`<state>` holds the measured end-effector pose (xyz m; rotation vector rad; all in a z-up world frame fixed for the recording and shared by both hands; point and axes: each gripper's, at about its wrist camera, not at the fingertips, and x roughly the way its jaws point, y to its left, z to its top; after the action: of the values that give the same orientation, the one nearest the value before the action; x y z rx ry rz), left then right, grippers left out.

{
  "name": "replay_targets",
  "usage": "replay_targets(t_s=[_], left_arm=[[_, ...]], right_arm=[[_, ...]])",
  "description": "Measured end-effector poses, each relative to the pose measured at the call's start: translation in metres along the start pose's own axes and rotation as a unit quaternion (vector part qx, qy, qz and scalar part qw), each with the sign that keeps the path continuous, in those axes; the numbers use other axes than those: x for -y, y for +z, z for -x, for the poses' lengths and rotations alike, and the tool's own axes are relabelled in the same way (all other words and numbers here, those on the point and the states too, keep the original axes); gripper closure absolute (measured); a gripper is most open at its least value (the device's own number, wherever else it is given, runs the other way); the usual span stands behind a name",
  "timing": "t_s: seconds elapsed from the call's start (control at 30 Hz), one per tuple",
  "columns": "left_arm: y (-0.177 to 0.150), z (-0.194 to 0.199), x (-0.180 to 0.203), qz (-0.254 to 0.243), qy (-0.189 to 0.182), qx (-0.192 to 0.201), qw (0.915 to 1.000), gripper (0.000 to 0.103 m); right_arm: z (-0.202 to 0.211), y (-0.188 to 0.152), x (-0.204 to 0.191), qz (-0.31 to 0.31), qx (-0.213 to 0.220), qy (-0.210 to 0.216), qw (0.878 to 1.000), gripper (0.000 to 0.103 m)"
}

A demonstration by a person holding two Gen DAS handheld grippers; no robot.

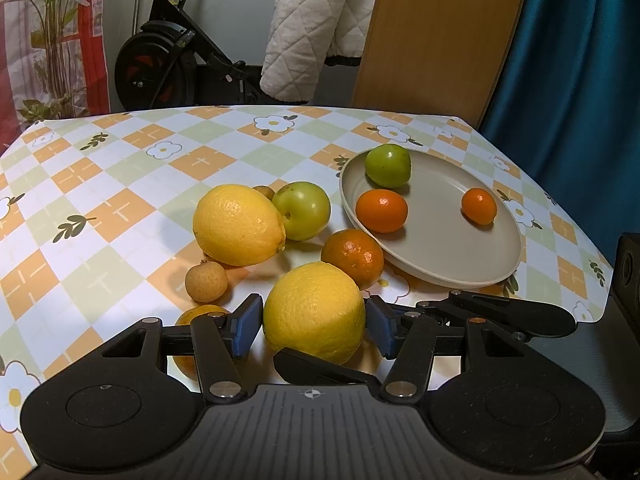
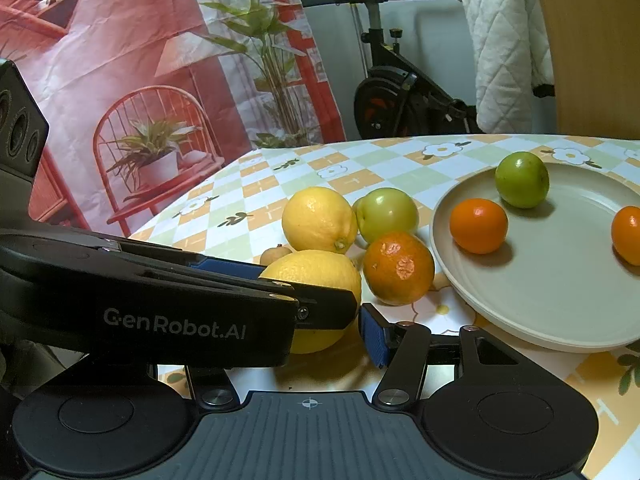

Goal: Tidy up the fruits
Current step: 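Lift the lemon with the left tool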

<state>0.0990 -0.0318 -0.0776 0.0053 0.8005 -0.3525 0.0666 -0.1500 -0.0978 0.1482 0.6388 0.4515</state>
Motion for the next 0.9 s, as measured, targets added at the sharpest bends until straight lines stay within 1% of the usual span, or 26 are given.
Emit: replay_targets(t_s=[0.27, 0.57, 0.9], left_arm=[[0.001, 0.005, 0.006, -0.004, -0.003, 0.001, 1.0, 0.044], [0.005, 0.013, 0.016, -0.008, -0.009, 0.013, 0.9998, 0.044], [0.011, 0.015, 0.026, -0.013, -0.014, 0.019, 0.9997, 0.044]], right_arm=[[0.01, -0.001, -0.001, 0.002, 0.006, -0.005, 1.0, 0.05], [0.026, 0.001, -0.002, 0.004, 0.025, -0.012, 1.0, 0.05], [0.039, 0.003, 0.003, 0.001, 0.04, -0.023, 0.999, 0.05]])
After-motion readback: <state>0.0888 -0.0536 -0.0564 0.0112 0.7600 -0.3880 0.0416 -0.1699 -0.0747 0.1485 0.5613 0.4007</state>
